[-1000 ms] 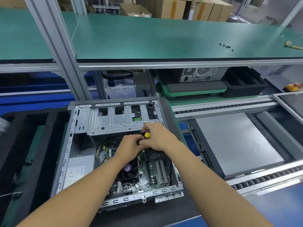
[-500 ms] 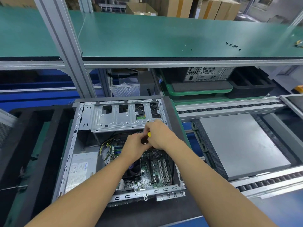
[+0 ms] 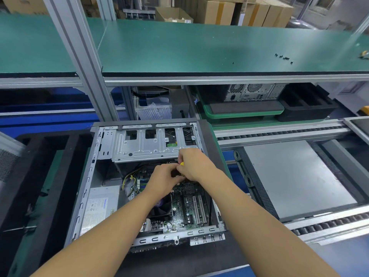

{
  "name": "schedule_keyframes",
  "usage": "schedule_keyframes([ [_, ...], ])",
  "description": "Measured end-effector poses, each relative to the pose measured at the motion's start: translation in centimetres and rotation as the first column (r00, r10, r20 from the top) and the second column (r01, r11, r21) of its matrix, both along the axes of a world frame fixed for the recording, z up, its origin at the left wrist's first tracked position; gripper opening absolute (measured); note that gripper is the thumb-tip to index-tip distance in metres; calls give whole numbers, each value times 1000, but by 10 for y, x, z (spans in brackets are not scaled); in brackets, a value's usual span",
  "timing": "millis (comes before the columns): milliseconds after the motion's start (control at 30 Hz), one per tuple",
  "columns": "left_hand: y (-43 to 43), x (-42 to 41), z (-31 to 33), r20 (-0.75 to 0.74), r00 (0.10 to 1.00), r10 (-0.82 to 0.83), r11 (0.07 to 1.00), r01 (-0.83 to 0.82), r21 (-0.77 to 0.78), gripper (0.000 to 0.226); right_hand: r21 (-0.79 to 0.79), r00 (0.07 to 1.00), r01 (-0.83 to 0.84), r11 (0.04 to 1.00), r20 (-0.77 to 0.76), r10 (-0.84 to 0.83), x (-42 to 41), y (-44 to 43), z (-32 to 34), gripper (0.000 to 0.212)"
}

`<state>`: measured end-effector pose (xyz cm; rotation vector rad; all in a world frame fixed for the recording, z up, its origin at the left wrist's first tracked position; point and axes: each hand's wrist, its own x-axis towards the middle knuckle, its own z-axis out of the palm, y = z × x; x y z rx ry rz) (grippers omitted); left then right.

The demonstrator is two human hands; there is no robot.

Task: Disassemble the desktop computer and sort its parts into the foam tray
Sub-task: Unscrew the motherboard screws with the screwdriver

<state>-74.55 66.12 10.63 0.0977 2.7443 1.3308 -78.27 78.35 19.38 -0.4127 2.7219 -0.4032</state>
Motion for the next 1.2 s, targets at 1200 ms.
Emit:
schedule_keyframes([
  [1200, 13, 0, -13, 5, 980, 200, 975, -200, 98, 19, -54, 995, 85, 995, 56, -82, 4, 6, -10, 21],
])
